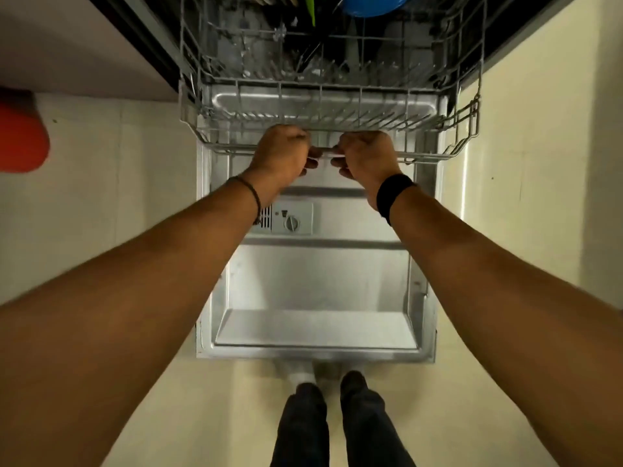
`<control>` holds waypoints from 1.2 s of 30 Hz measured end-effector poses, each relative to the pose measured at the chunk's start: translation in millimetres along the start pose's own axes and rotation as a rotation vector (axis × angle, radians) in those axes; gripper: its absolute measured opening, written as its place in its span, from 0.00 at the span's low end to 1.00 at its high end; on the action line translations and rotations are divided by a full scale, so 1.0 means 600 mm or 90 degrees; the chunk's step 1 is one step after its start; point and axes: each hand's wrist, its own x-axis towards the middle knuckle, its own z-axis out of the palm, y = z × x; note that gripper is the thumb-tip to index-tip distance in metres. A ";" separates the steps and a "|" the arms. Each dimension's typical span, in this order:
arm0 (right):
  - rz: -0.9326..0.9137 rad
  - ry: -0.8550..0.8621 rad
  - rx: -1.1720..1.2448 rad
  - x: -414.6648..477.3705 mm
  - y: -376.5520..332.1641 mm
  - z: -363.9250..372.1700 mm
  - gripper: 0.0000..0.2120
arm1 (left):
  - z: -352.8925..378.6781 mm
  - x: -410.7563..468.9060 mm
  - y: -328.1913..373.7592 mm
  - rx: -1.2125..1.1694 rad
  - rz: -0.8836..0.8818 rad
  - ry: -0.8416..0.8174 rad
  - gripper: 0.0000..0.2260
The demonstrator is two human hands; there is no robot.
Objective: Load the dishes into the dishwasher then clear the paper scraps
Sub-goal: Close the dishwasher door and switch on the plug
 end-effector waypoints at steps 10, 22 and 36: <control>-0.037 0.005 0.054 0.161 -0.164 0.002 0.09 | -0.024 0.174 0.139 0.058 0.053 0.014 0.12; -0.075 -0.053 0.006 0.080 -0.142 -0.019 0.10 | -0.019 0.088 0.110 0.027 0.062 0.014 0.19; 0.013 -0.044 0.254 -0.238 0.101 -0.049 0.14 | 0.048 -0.268 -0.088 -0.260 -0.023 0.016 0.13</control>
